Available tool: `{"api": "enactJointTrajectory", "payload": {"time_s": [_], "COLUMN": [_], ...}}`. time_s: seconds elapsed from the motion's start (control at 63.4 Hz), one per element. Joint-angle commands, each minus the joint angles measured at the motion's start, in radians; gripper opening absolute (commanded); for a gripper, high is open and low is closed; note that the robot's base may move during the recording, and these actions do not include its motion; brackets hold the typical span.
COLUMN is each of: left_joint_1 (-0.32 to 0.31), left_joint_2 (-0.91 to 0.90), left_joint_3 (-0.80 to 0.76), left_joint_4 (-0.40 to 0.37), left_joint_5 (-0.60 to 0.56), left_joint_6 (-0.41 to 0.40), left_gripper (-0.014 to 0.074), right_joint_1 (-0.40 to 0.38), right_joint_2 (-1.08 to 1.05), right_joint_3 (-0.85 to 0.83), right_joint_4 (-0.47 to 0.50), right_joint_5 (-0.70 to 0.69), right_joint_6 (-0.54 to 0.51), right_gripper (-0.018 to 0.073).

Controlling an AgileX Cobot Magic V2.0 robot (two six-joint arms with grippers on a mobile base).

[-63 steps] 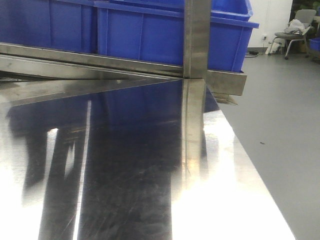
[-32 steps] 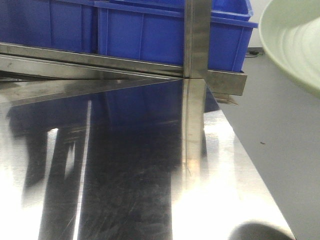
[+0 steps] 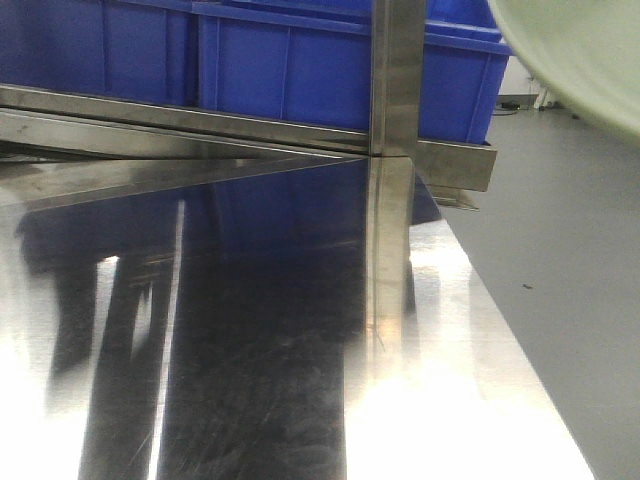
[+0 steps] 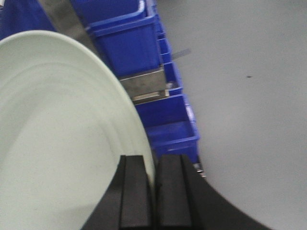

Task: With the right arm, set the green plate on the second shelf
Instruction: 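Swing the held plate outward beside the robot with the right arm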

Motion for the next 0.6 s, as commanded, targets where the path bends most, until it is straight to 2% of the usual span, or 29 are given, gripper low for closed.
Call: {"api": "enactJointTrajectory", "payload": {"time_s": [0.0, 0.079, 0.584], "left_joint_1": [-0.007, -0.007, -0.007], "left_joint_2": [-0.016, -0.016, -0.016], "left_joint_3": [0.041, 0.041, 0.041], "left_joint_4": [-0.008, -0.008, -0.008], "left_joint_5": [-0.087, -0.087, -0.087], "left_joint_6": [-0.003, -0.003, -0.003], "left_gripper": [0.013, 0.013, 0.013], "right_joint_1": [-0.007, -0.007, -0.007], "right_joint_2": [0.007, 0.007, 0.007], "right_joint_3": [-0.032, -0.032, -0.032], "right_joint_4": [-0.104, -0.128, -0.128], "right_joint_5": [-0.044, -0.047, -0.047], "right_joint_6": [0.011, 0.011, 0.011], "right_gripper": [0.005, 0.005, 0.005]}}
